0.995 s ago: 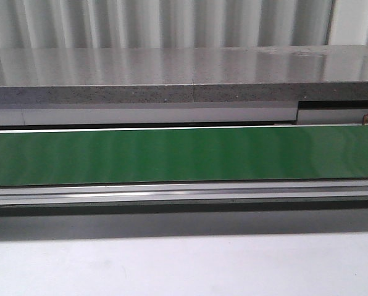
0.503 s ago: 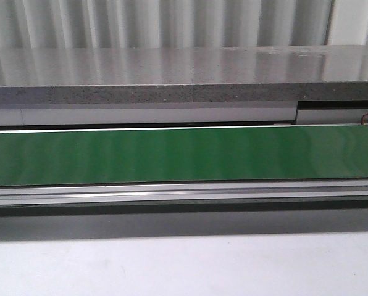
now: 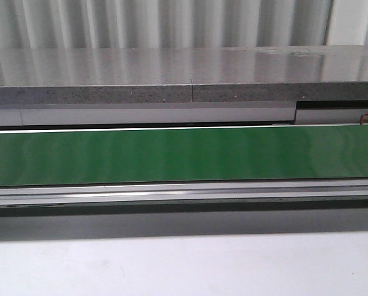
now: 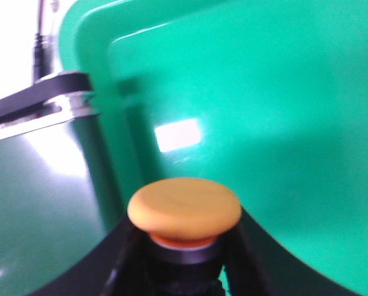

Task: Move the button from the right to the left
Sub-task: 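Carry the button onto the conveyor belt end and open the right gripper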

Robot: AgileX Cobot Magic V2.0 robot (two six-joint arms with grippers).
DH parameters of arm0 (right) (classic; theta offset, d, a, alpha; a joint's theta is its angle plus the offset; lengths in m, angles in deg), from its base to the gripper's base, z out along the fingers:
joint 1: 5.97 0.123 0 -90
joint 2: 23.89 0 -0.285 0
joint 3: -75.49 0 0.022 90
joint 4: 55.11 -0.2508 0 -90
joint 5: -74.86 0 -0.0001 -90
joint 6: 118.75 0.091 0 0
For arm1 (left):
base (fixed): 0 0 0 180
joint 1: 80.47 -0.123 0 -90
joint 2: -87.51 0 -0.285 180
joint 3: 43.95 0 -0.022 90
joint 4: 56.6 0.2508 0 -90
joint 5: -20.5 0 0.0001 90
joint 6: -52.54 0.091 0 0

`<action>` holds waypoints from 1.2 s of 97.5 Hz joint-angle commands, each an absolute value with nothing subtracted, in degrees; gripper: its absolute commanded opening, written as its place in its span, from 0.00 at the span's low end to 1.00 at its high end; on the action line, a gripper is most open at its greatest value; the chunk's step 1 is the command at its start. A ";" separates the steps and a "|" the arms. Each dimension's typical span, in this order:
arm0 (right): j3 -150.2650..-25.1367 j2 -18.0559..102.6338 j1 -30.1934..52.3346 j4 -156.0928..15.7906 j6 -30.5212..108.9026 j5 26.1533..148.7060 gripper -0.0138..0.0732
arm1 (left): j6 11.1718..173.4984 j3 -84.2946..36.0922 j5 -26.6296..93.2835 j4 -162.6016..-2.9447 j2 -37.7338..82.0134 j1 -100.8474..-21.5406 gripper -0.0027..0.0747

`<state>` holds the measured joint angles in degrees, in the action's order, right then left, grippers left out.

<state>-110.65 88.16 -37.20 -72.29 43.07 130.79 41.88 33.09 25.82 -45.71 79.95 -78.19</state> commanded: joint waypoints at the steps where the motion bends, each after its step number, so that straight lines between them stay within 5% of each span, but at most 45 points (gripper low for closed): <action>1: -112.39 83.37 -36.41 -75.46 42.55 132.10 0.39 | 41.48 34.60 21.31 -45.69 81.93 -77.74 0.01; 57: -112.15 83.50 -23.42 -76.04 42.55 133.15 0.39 | 41.48 34.60 21.31 -45.69 81.93 -77.74 0.01; 117: -106.21 84.12 -22.72 -75.29 42.55 127.40 0.39 | 41.48 34.60 21.31 -45.69 81.93 -77.74 0.01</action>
